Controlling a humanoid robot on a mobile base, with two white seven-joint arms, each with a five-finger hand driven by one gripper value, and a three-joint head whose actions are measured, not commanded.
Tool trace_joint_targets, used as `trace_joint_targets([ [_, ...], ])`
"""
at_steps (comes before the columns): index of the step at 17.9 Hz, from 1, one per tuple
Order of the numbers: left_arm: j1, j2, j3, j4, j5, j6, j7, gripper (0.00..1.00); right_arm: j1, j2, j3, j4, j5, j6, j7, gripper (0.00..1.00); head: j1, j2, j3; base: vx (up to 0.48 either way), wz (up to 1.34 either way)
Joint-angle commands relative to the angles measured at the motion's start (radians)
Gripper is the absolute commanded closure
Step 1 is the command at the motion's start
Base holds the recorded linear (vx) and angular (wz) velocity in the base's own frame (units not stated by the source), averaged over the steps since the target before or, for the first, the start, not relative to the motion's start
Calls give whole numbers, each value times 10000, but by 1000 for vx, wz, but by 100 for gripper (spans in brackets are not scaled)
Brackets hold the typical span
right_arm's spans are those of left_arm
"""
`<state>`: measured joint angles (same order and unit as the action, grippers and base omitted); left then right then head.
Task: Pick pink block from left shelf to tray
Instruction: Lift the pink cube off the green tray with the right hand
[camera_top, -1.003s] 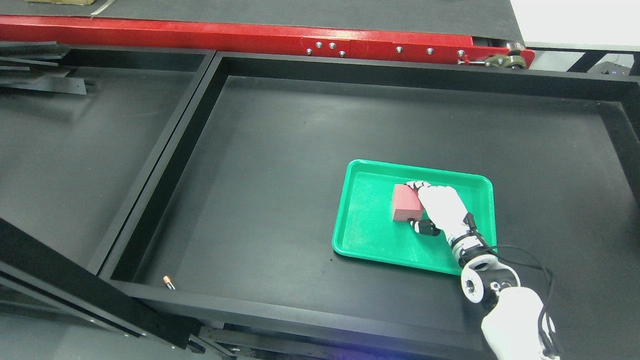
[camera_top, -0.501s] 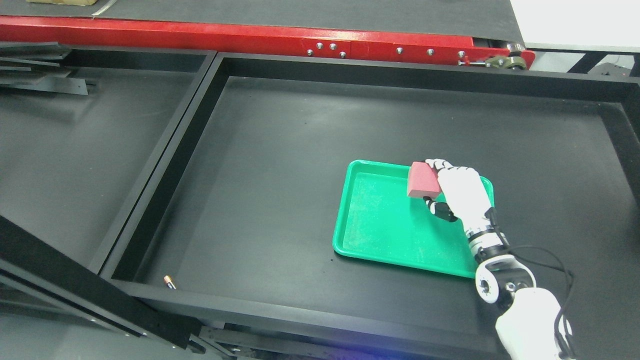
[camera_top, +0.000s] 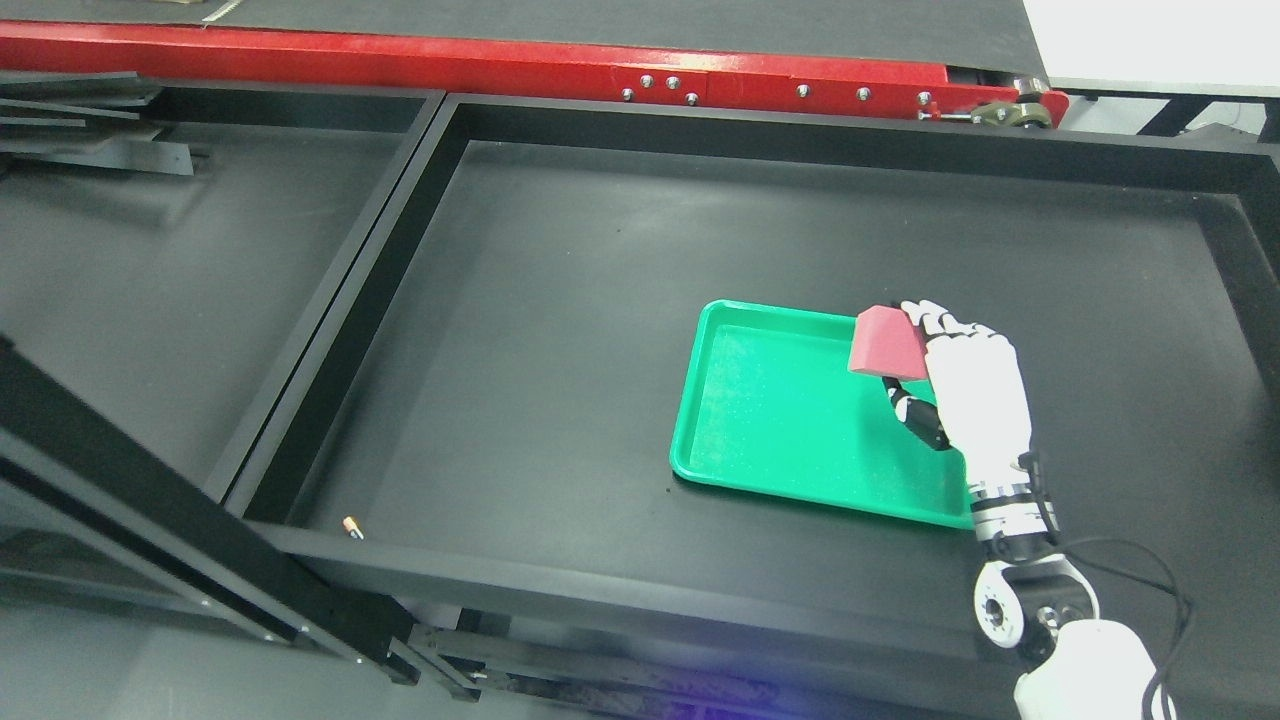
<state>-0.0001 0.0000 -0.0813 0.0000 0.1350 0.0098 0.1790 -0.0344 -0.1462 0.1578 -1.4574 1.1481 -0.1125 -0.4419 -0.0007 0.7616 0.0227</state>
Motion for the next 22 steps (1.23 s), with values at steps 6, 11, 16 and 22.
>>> trace_joint_targets([
  [6, -291, 175, 0, -175, 0, -6, 5, 0, 697, -102, -733, -1794, -1156, -163, -1716, 97, 0, 0, 0, -152, 149],
  [11, -291, 175, 0, -175, 0, -6, 5, 0, 697, 142, -872, -1794, -1540, -240, -1747, 97, 0, 0, 0, -141, 550],
  [16, -291, 175, 0, -175, 0, -6, 5, 0, 682, 465, -903, -1794, -1571, -423, -2191, 97, 0, 0, 0, -152, 707],
  [22, -306, 175, 0, -175, 0, -6, 5, 0, 865, 1288, -903, -1779, -1571, -623, -2161, 97, 0, 1, 0, -160, 751],
])
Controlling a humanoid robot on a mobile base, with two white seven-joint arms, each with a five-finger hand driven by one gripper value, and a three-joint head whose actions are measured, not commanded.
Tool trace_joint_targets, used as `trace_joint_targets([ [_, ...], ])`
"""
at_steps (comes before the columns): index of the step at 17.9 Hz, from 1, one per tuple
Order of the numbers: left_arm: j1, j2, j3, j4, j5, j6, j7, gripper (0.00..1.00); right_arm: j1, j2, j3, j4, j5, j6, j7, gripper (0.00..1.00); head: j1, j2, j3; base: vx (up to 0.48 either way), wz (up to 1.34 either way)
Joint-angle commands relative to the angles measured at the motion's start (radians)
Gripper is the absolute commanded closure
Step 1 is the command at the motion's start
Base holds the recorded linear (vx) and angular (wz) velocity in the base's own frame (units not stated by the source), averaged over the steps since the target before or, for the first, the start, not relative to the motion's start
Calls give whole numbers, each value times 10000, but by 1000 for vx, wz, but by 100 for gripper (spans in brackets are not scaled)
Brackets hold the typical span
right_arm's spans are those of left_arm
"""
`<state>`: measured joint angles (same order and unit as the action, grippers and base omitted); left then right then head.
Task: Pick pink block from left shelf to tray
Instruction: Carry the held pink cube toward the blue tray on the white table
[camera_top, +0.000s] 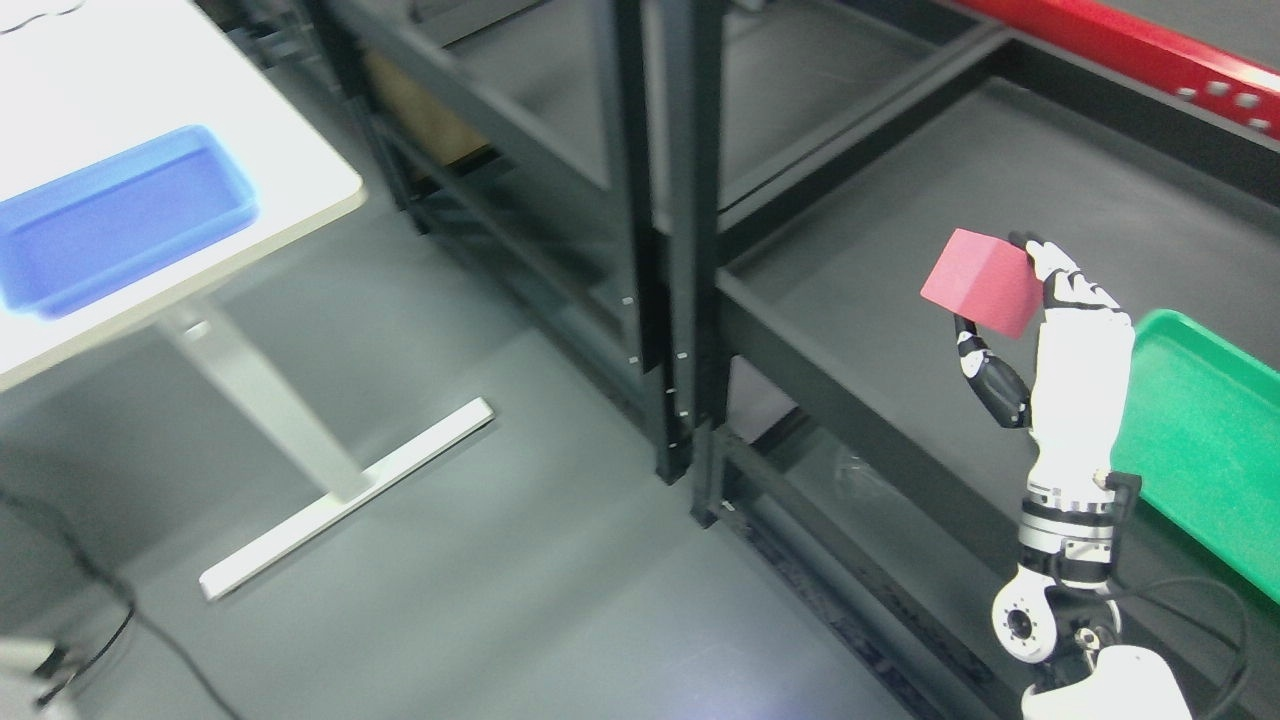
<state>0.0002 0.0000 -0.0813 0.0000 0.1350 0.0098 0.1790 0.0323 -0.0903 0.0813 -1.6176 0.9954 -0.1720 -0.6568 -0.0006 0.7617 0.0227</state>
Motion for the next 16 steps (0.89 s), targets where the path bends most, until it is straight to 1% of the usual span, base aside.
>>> trace_joint_targets([
  [1, -293, 174, 0, -175, 0, -6, 5, 0, 214, 729, -123, -176, -44, -29, -12, 97, 0, 0, 0, -140, 701],
  [16, -293, 174, 0, -175, 0, -6, 5, 0, 183, 729, 0, -176, -44, -182, -12, 97, 0, 1, 0, -116, 534],
])
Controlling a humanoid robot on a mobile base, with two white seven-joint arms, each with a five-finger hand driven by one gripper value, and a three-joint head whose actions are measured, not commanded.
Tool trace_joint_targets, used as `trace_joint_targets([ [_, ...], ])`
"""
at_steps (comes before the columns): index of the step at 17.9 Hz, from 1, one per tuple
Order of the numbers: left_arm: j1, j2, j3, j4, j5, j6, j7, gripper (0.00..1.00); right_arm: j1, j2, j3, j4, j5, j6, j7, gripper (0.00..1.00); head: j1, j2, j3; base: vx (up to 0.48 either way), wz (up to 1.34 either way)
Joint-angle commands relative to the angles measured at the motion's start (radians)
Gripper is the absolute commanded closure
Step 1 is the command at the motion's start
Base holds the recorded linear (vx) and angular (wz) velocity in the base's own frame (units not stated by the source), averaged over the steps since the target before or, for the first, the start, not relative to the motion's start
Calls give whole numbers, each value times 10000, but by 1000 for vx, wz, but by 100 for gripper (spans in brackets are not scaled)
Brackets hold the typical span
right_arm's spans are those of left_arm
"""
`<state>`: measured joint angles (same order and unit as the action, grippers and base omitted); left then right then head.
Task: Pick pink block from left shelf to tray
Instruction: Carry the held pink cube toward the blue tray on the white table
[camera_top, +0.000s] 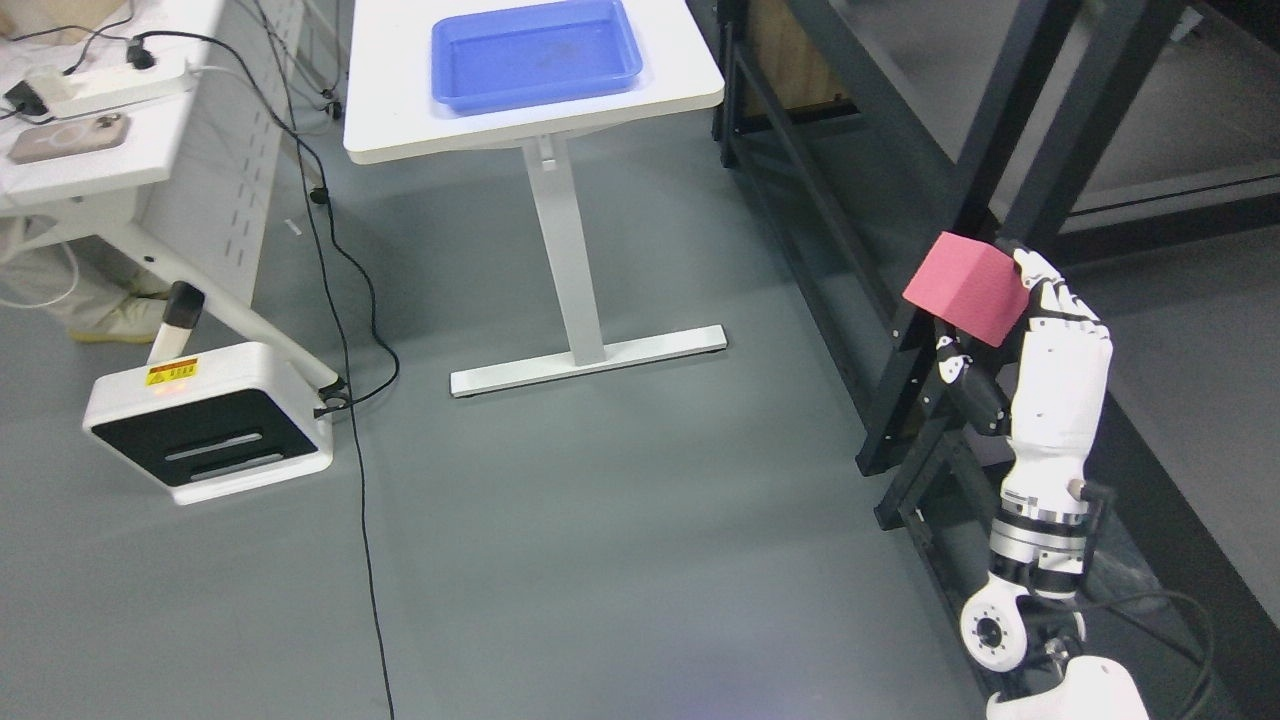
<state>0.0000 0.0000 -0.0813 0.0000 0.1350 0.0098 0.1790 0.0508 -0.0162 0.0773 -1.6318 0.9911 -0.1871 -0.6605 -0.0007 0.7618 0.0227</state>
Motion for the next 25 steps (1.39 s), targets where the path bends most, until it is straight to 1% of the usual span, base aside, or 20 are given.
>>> trace_joint_targets([
  [1, -291, 175, 0, -174, 0, -6, 5, 0, -2, -13, 41, -34, -2, -31, 24, 97, 0, 0, 0, -94, 409],
  [6, -291, 175, 0, -174, 0, -6, 5, 0, 13, -13, 41, -19, -2, -47, 39, 97, 0, 0, 0, -56, 333],
  [14, -291, 175, 0, -174, 0, -6, 5, 0, 13, -13, 86, -4, -2, -62, 39, 97, 0, 0, 0, 44, 137],
  [20, -291, 175, 0, -174, 0, -6, 5, 0, 44, -13, 163, 12, 14, -77, 85, 97, 0, 0, 0, 92, 316],
  [25, -292, 175, 0, -174, 0, -6, 5, 0, 44, -13, 194, 12, 44, -77, 100, 97, 0, 1, 0, 198, 301],
])
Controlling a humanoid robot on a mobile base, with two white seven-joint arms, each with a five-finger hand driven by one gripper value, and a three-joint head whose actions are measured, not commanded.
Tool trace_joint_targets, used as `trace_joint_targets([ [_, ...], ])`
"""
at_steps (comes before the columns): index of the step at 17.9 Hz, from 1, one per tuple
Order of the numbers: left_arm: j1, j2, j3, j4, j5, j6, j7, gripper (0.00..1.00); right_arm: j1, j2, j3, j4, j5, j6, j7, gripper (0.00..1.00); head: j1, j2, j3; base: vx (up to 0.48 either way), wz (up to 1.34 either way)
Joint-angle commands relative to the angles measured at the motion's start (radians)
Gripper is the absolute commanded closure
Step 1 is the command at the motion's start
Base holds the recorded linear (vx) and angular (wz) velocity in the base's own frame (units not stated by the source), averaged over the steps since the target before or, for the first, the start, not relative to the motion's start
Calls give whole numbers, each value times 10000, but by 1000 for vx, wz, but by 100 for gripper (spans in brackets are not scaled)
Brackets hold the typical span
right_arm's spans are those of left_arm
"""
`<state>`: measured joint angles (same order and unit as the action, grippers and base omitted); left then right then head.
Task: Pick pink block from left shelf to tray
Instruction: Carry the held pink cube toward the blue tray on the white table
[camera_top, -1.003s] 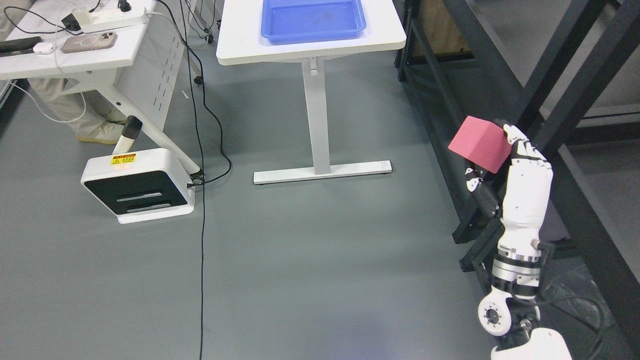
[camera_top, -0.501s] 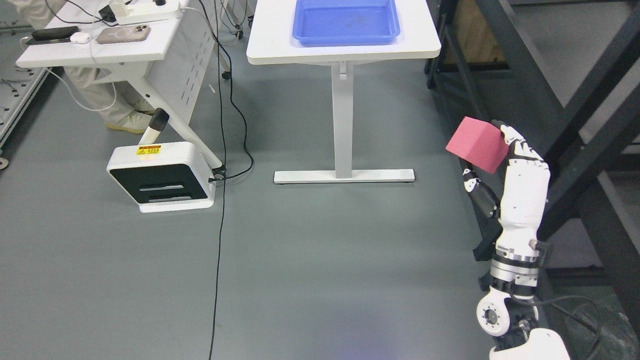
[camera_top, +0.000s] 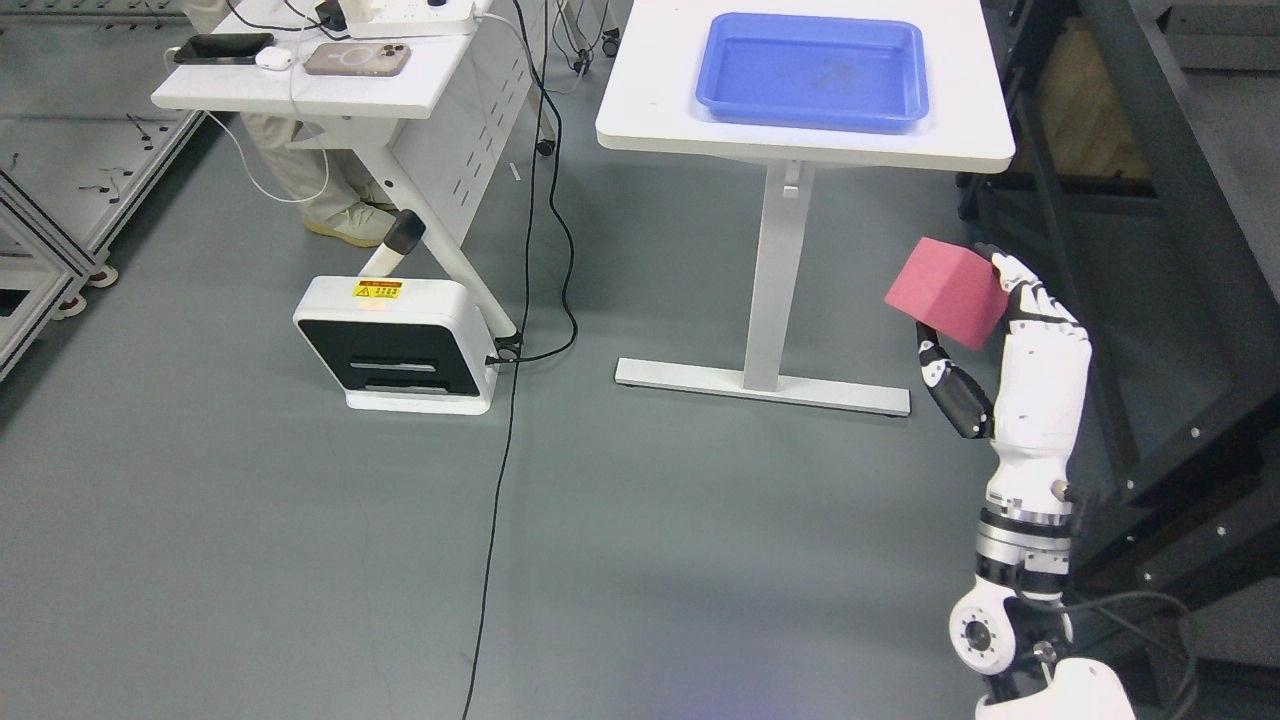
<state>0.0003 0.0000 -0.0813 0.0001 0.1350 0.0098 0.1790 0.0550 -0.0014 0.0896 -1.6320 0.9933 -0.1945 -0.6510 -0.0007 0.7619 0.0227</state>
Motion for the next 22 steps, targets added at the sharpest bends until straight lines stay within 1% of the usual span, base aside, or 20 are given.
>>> trace_joint_targets([
  [1, -295, 175, 0, -175, 0, -6, 5, 0, 2, -160, 70, 29, 37, -3, 6, 97, 0, 0, 0, 254, 123],
  [13, -295, 175, 0, -175, 0, -6, 5, 0, 48, -160, 162, 29, 84, -19, 36, 96, 0, 0, 0, 307, -41],
  [17, -295, 175, 0, -175, 0, -6, 5, 0, 78, -160, 239, 29, 145, -417, 189, 96, 0, 0, 0, 296, -81],
  [22, -295, 175, 0, -175, 0, -6, 5, 0, 155, -160, 499, 29, 498, -846, 1843, 95, 0, 0, 0, 260, -62],
])
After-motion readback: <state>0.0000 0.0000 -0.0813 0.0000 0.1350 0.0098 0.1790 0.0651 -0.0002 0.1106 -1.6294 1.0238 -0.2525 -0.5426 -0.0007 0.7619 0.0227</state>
